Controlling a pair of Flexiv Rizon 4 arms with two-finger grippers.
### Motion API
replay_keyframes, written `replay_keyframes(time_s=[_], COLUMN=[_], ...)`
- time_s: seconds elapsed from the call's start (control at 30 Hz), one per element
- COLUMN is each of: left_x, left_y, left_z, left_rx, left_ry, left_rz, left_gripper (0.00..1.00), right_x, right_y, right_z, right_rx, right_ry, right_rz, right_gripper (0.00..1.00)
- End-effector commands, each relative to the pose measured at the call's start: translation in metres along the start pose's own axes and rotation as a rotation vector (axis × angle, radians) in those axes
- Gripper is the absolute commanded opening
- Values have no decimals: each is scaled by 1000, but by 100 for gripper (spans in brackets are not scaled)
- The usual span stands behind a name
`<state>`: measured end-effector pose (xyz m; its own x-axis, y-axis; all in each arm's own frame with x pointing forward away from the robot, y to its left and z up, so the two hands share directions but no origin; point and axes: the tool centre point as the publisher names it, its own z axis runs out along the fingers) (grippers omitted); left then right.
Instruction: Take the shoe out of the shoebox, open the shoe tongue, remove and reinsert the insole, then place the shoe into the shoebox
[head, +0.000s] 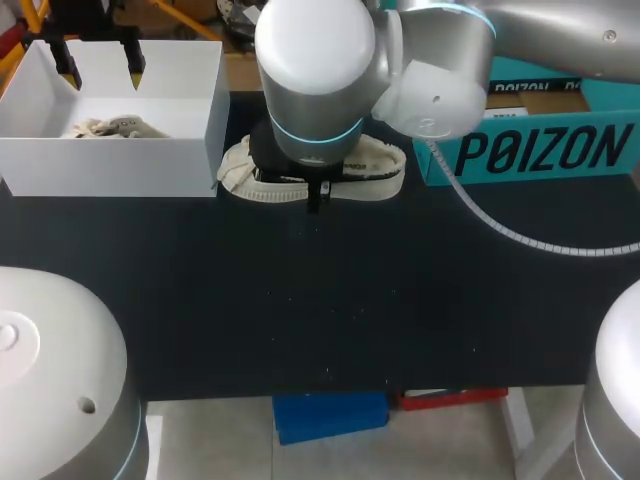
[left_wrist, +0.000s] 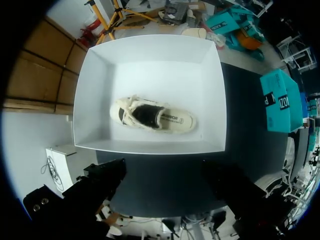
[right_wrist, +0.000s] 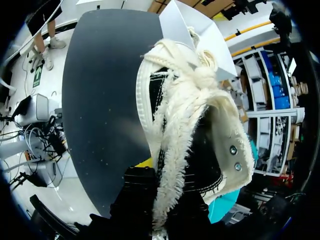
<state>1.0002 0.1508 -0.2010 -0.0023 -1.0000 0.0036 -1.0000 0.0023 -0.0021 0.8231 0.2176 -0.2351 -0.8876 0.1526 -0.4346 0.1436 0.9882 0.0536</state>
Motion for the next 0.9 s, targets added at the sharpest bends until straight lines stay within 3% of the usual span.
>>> replay_keyframes(time_s=[0.03,0.43,0.6,0.9], left_x=[0,0,0,0], left_y=[0,0,0,0], left_z=[-1,-1,-1,-1], left_rx=[-1,-1,-1,-1], left_ry=[-1,-1,-1,-1], left_rz=[-1,-1,-1,-1], left_gripper=[100,100,100,100], right_x=[-4,40,58,80], right_y=[0,23,22,13], right_z=[6,72,101,138], right_rx=[-7,-65,-81,-41], right_ry=[28,110,129,175], right_rz=[-18,-36,-40,-48], right_gripper=[0,0,0,0])
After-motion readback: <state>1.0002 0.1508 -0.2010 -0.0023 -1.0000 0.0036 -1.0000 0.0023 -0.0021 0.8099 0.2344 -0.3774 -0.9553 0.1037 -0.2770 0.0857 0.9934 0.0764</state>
